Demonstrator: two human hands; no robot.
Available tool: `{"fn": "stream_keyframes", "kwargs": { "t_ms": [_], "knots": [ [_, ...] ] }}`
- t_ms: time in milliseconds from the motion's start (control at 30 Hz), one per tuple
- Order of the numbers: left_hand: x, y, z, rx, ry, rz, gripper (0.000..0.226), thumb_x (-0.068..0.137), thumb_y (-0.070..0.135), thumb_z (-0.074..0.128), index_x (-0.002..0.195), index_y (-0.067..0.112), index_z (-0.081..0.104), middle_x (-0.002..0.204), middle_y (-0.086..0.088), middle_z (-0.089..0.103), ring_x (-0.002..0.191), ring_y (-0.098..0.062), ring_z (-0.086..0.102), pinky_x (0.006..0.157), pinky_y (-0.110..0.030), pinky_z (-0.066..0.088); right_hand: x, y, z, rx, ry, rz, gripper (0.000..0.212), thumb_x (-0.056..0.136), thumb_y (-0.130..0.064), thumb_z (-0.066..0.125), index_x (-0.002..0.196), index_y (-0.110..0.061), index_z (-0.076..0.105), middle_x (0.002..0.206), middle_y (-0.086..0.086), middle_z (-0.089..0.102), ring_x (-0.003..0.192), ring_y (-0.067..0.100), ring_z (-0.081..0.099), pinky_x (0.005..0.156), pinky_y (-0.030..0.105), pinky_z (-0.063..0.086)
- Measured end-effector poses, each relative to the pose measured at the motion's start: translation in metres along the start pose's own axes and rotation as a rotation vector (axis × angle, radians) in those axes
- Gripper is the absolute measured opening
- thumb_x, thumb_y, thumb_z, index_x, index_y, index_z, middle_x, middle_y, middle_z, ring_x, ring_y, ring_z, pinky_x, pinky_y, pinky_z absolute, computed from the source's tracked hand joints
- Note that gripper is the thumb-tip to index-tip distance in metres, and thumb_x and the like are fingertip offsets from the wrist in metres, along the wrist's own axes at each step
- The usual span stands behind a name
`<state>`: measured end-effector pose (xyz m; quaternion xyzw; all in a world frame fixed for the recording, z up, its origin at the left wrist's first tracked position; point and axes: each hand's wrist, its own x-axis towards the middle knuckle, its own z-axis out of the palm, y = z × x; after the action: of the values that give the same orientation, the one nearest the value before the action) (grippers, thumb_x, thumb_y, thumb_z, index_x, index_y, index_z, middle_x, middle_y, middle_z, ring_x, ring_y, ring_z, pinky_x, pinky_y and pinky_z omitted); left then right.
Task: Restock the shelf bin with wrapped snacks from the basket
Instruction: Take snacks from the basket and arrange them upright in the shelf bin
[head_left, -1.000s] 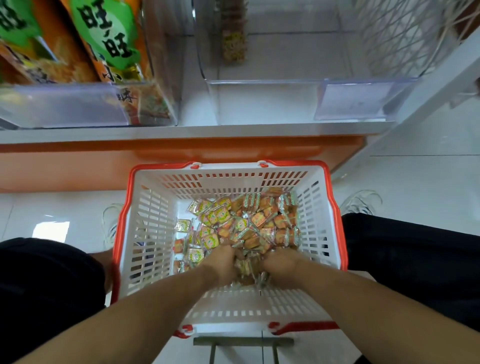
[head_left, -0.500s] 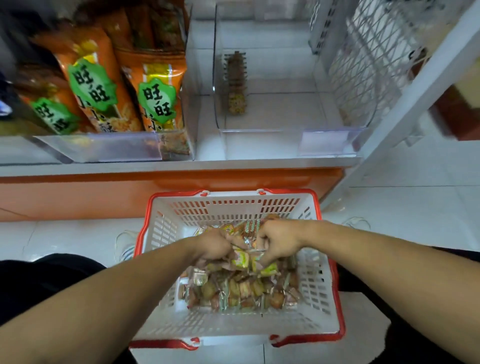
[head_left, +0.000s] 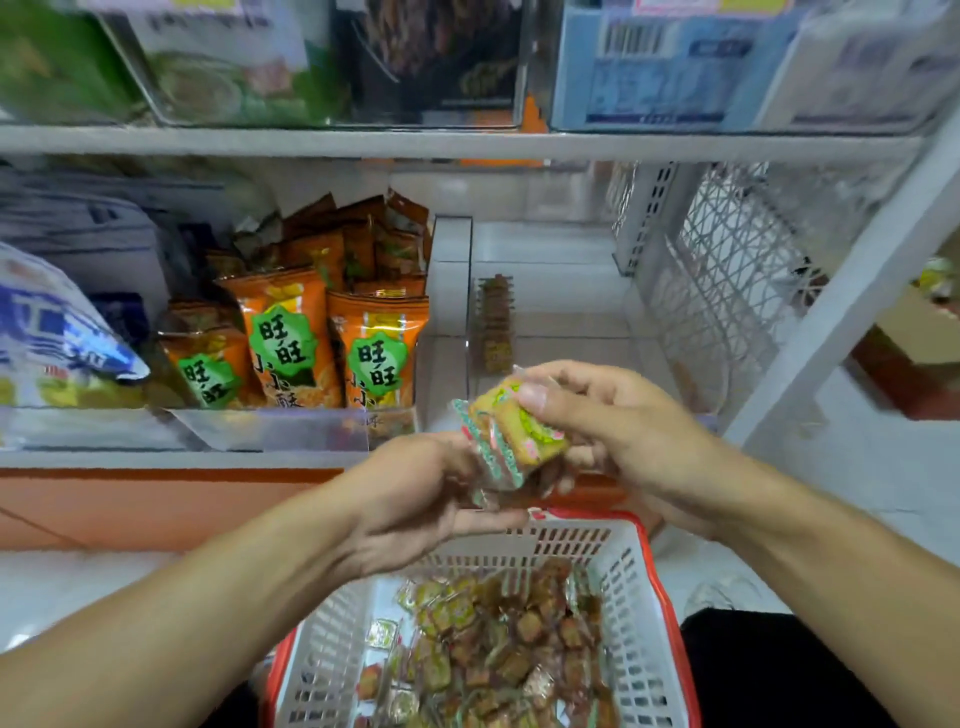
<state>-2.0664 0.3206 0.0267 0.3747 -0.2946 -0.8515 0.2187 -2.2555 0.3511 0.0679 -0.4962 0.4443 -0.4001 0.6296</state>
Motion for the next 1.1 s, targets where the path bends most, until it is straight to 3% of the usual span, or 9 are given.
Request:
{"fn": "stream_keyframes", "kwargs": {
  "t_ms": [133, 200, 333, 433, 533, 733, 933, 1033, 1100],
  "knots": [
    [0.002, -0.003, 0.000, -0.166, 0.014, 0.059, 0.039, 0.097, 0.009, 0.041, 0.111, 0.003, 0.077, 0.115, -0.020, 0.075, 0.097, -0.029, 0.077, 0.069, -0.036, 0.064, 0.013, 0.023, 0.006, -0.007, 0.176, -0.090, 0.042, 0.083, -0.042, 0.070, 0.122, -0.028, 0.066, 0.083, -0.004, 0.072, 0.058, 0.010, 0.056, 0.045, 0.023, 0.045],
    [0.003, -0.007, 0.001, -0.159, 0.012, 0.123, 0.039, 0.097, 0.025, 0.047, 0.099, 0.010, 0.082, 0.110, -0.017, 0.077, 0.103, -0.031, 0.075, 0.081, -0.044, 0.064, 0.011, 0.030, 0.006, -0.079, 0.231, -0.117, 0.037, 0.087, -0.047, 0.071, 0.122, -0.040, 0.065, 0.078, -0.005, 0.068, 0.052, 0.009, 0.053, 0.046, 0.025, 0.045],
    [0.001, -0.005, -0.001, -0.145, 0.012, 0.179, 0.052, 0.096, 0.053, 0.056, 0.116, 0.010, 0.077, 0.124, -0.018, 0.072, 0.111, -0.032, 0.072, 0.096, -0.047, 0.058, 0.020, 0.039, 0.005, -0.077, 0.319, -0.118, 0.027, 0.084, -0.051, 0.067, 0.107, -0.038, 0.068, 0.077, 0.004, 0.062, 0.052, 0.014, 0.050, 0.043, 0.028, 0.043],
    [-0.002, -0.006, 0.005, 0.095, 0.064, 0.289, 0.039, 0.078, 0.029, 0.086, 0.115, 0.018, 0.077, 0.115, -0.011, 0.077, 0.100, -0.022, 0.076, 0.086, -0.033, 0.061, 0.024, 0.040, 0.004, -0.018, 0.342, -0.080, 0.027, 0.081, -0.052, 0.069, 0.098, -0.031, 0.065, 0.074, 0.002, 0.065, 0.053, 0.014, 0.053, 0.042, 0.024, 0.041],
    [-0.008, -0.011, 0.007, 0.274, 0.180, 0.402, 0.041, 0.064, 0.020, 0.089, 0.101, 0.035, 0.079, 0.102, -0.006, 0.080, 0.092, -0.023, 0.078, 0.076, -0.022, 0.060, 0.025, 0.039, 0.000, -0.001, 0.317, -0.103, 0.026, 0.081, -0.043, 0.070, 0.096, -0.024, 0.061, 0.073, -0.006, 0.070, 0.060, 0.009, 0.061, 0.051, 0.020, 0.048],
    [-0.012, -0.006, 0.004, 0.293, 0.217, 0.426, 0.040, 0.069, 0.015, 0.085, 0.107, 0.012, 0.075, 0.097, -0.016, 0.079, 0.079, -0.023, 0.076, 0.070, -0.024, 0.060, 0.022, 0.024, -0.018, -0.175, 0.099, -0.132, 0.045, 0.073, -0.032, 0.080, 0.106, -0.011, 0.058, 0.076, -0.008, 0.066, 0.054, 0.003, 0.058, 0.047, 0.010, 0.042],
    [-0.011, -0.006, 0.002, 0.294, 0.295, 0.419, 0.034, 0.063, 0.024, 0.084, 0.095, 0.017, 0.078, 0.085, -0.017, 0.079, 0.070, -0.028, 0.076, 0.067, -0.026, 0.061, 0.016, 0.011, -0.044, -0.374, -0.110, 0.029, 0.048, 0.082, -0.024, 0.077, 0.127, -0.022, 0.062, 0.112, 0.012, 0.073, 0.092, 0.040, 0.064, 0.082, 0.055, 0.051],
    [-0.008, -0.006, 0.001, 0.298, 0.280, 0.437, 0.029, 0.064, 0.026, 0.085, 0.092, 0.018, 0.080, 0.085, -0.016, 0.078, 0.073, -0.027, 0.076, 0.070, -0.028, 0.062, 0.014, 0.013, -0.045, -0.314, -0.117, 0.033, 0.031, 0.093, -0.026, 0.064, 0.121, -0.013, 0.067, 0.100, -0.004, 0.073, 0.081, 0.004, 0.063, 0.069, 0.032, 0.048],
    [-0.006, -0.006, 0.001, 0.309, 0.289, 0.445, 0.032, 0.064, 0.028, 0.085, 0.094, 0.017, 0.080, 0.085, -0.016, 0.078, 0.073, -0.027, 0.075, 0.072, -0.030, 0.062, 0.015, 0.014, -0.046, -0.260, -0.108, 0.063, 0.036, 0.091, -0.031, 0.060, 0.121, -0.012, 0.066, 0.098, -0.005, 0.072, 0.077, 0.004, 0.062, 0.060, 0.024, 0.047]
  ]
}}
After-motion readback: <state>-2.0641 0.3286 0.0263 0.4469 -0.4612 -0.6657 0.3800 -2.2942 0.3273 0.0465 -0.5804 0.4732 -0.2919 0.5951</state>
